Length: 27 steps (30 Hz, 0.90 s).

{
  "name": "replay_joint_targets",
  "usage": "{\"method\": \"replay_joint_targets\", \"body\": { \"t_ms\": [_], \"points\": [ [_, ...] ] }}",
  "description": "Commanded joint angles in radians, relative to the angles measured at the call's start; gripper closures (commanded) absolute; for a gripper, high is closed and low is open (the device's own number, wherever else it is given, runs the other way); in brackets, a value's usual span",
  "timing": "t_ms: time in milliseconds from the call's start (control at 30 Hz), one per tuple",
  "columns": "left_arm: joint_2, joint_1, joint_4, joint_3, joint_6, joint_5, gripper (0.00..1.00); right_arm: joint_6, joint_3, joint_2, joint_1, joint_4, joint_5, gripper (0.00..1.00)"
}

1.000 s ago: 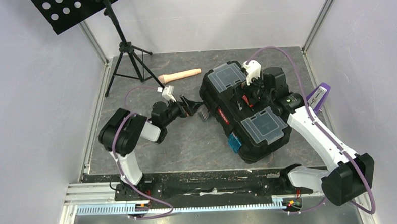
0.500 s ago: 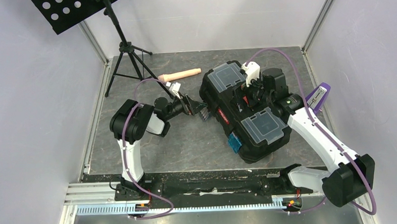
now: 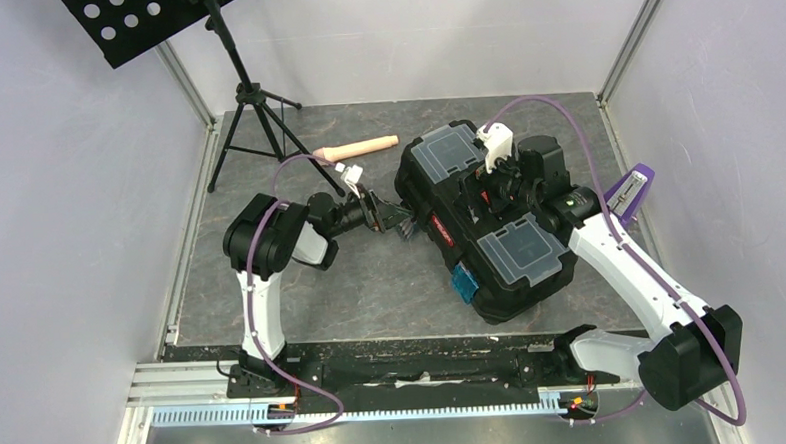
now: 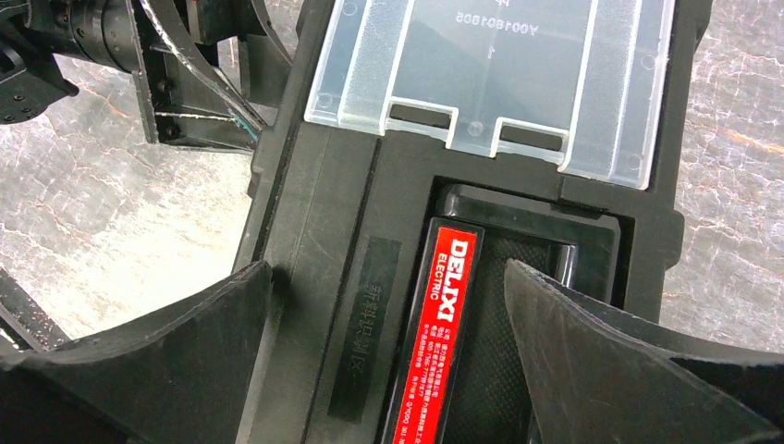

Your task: Pack the tool kit

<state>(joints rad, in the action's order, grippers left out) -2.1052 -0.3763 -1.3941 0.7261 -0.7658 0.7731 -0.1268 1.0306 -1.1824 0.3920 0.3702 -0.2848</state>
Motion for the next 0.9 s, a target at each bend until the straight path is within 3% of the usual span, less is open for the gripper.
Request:
{"method": "replay_joint_targets", "body": {
  "t_ms": [0,100,300,500,667,767,867],
  "points": [
    [-0.003,-0.007,-0.071,-0.009,-0.041,0.054,0.12,-0.023,-0.01,0.015,0.007,-0.005,0.001,0.02],
    [0.033,-0.008,-0.082,-0.052,-0.044,0.029,0.16,-0.02,-0.011,0.018,0.008,-0.007,0.006,0.02],
    [0.088,-0.006,-0.105,-0.085,-0.11,0.022,0.36,-0.023,-0.027,0.025,0.008,-0.01,0.019,0.02],
    [0.134,-0.001,-0.099,-0.087,-0.198,0.028,0.43,-0.03,-0.034,0.042,0.008,-0.013,0.038,0.02],
    [0.178,-0.002,-0.02,-0.087,-0.248,0.022,0.45,-0.054,-0.011,0.063,0.011,-0.008,0.097,0.02],
    [0.235,-0.002,0.131,-0.095,-0.202,-0.007,0.45,-0.082,0.028,0.075,0.016,0.001,0.136,0.02],
    [0.329,-0.001,0.273,-0.137,-0.099,-0.099,0.37,-0.121,0.069,0.085,0.027,0.016,0.155,0.02]
  ]
}}
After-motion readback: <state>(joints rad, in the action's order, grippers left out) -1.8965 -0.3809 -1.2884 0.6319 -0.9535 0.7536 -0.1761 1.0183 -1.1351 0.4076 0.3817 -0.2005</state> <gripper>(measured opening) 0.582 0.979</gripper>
